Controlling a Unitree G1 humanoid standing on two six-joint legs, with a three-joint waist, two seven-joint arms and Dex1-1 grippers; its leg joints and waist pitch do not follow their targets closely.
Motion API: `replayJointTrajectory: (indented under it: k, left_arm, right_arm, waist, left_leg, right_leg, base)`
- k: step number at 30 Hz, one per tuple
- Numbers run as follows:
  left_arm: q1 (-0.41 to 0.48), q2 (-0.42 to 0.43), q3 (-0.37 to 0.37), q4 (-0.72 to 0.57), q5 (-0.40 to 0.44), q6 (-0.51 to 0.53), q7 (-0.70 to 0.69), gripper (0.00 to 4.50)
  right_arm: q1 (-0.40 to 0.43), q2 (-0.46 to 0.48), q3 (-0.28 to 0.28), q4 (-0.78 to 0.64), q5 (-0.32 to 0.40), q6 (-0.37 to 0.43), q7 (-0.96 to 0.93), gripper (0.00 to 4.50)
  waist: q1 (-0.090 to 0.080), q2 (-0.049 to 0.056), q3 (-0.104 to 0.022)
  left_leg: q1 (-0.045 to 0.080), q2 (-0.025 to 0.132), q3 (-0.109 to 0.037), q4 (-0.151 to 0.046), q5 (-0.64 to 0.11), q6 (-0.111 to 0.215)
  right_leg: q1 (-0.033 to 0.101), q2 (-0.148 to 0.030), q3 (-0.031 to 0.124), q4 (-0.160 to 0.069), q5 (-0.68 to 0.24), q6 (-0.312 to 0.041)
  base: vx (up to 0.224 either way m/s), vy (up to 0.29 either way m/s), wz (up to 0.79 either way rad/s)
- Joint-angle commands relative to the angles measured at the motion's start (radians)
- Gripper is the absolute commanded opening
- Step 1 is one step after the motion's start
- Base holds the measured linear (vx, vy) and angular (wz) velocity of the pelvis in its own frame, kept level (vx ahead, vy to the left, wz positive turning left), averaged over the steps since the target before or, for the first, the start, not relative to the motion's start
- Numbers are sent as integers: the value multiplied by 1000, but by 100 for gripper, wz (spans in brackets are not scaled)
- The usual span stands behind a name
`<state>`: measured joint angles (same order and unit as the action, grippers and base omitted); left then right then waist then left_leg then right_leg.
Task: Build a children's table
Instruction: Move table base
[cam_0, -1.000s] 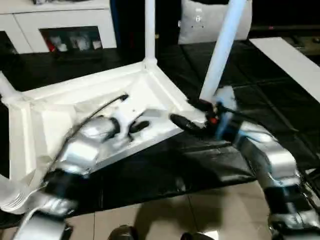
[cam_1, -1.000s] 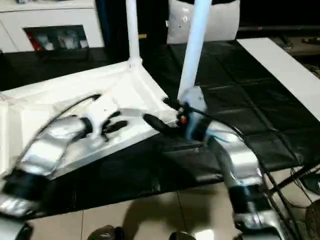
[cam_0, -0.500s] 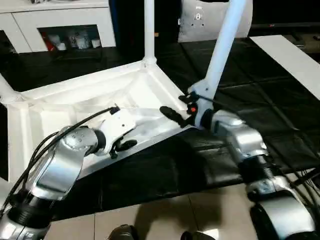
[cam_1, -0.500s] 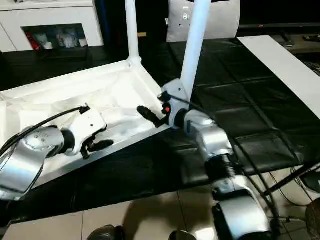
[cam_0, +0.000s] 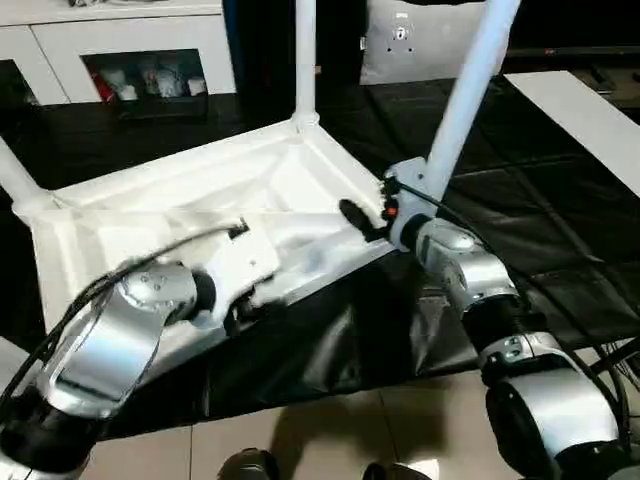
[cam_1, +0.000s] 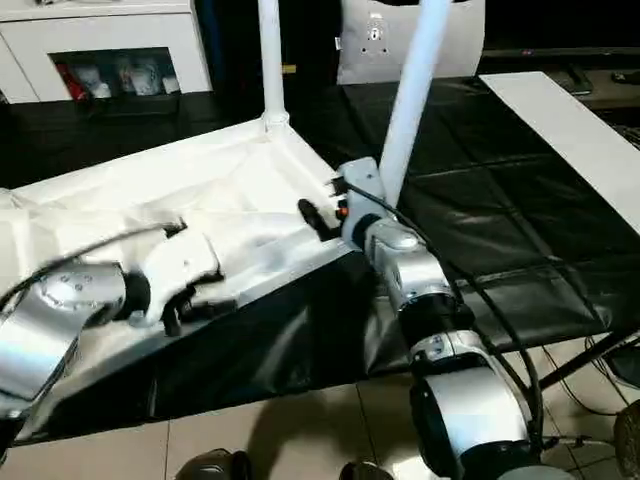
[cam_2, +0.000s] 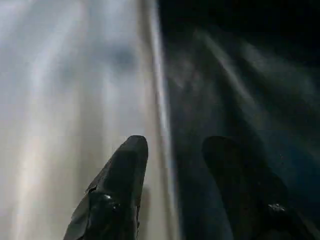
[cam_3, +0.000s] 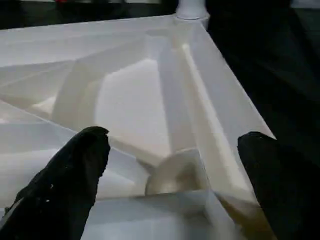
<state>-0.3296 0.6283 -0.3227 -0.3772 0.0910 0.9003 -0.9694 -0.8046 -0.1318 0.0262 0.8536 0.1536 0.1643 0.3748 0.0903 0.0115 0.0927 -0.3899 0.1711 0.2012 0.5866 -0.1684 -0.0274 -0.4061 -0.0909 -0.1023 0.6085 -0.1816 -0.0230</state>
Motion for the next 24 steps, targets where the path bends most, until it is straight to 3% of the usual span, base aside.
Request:
replayJointTrajectory:
  k: [1, 8, 9, 12, 24]
  left_arm:
    - [20, 12, -30, -3, -1, 4, -3, 232]
    - [-17, -20, -30, 101, 61, -33, 108, 232]
    - [-26, -27, -26, 127, 74, -47, 138, 232]
    - [-44, -55, -6, 174, 72, -88, 199, 232]
    - [-31, -100, -5, 228, 58, -170, 253, 232]
  right_arm:
    - [-23, -32, -38, 26, -8, -42, -24, 450]
    - [-34, -70, -64, 67, -11, -63, -31, 450]
    - [-35, -77, -69, 76, -9, -69, -33, 450]
    - [-40, -104, -94, 104, -3, -99, -39, 450]
    - [-67, -211, -142, 199, -6, -143, -72, 450]
  waist:
    - [-6, 12, -68]
    - [-4, 12, -68]
    - [-2, 12, -69]
    - [1, 13, -71]
    - [6, 3, -77]
  left_leg:
    - [27, 65, -36, -78, -275, -32]
    - [35, 63, -35, -75, -313, -41]
    - [30, 63, -38, -76, -301, -38]
    - [29, 63, -36, -73, -294, -33]
    - [23, 61, -33, -64, -231, 6]
  right_leg:
    - [41, -75, 70, -70, -236, -210]
    - [36, -71, 70, -77, -271, -201]
    - [42, -75, 69, -76, -272, -200]
    - [40, -74, 69, -75, -256, -204]
    - [47, -72, 65, -68, -203, -227]
  base:
    - [0, 0, 0]
    - [0, 0, 0]
    - [0, 0, 0]
    - [0, 0, 0]
    - [0, 0, 0]
